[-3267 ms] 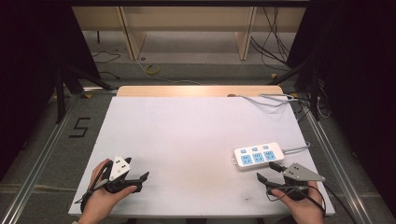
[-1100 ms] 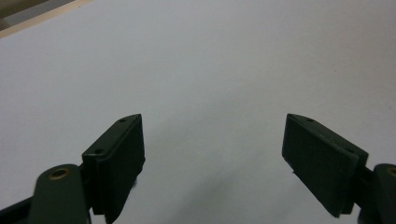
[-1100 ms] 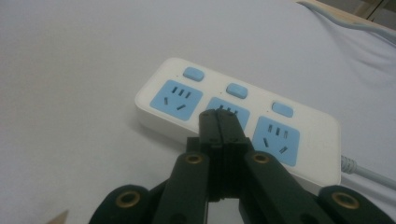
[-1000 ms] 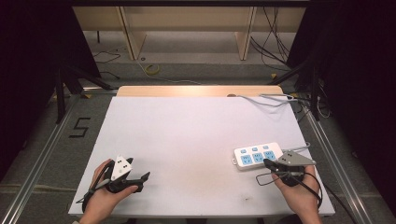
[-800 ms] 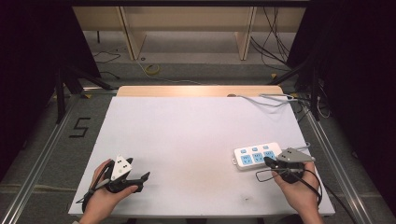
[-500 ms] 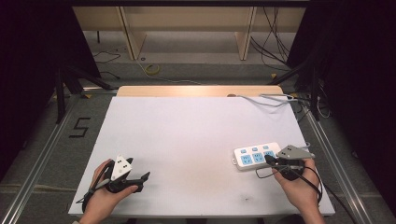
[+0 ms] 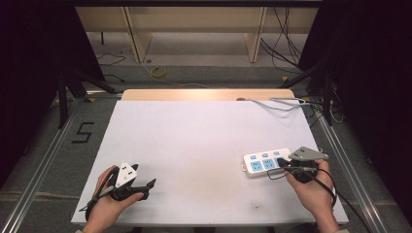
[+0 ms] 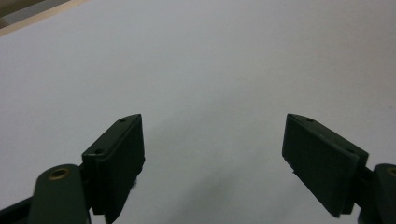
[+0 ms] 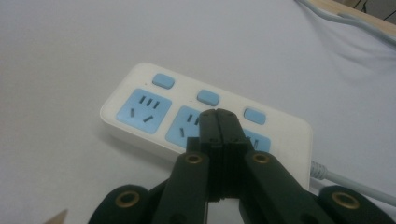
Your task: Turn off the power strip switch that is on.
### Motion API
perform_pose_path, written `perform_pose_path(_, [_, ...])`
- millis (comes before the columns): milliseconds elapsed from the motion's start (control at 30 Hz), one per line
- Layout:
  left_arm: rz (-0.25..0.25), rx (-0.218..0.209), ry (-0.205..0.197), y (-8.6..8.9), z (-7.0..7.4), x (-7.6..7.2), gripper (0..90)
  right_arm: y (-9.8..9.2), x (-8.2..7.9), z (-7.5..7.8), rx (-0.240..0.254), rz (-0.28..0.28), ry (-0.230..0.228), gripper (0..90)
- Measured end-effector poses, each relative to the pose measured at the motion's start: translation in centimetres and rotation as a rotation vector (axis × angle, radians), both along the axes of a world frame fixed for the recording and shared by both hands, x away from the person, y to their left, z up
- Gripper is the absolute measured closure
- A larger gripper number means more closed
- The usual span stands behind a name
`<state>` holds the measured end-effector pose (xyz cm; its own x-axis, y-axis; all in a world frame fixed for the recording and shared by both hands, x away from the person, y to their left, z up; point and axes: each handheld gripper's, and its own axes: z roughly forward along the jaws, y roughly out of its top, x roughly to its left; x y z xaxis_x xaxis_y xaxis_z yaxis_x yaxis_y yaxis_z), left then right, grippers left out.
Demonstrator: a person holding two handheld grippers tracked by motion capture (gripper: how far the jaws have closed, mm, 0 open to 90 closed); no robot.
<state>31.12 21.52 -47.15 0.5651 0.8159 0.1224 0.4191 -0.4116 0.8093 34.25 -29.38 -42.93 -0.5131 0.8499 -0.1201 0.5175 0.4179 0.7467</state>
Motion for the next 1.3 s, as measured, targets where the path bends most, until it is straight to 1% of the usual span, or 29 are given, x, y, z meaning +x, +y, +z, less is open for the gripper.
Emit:
perform_pose_path(133, [0.001,-0.002,-0.001,0.0,0.0,0.0,20.8,-0.2,0.2,0.1,0.001,-0.009,0.003,90.0])
perform_pose_path(1300, [0.001,-0.002,0.0,0.0,0.0,0.1,20.8,-0.9,2.2,0.8,-0.006,-0.035,0.045,90.0])
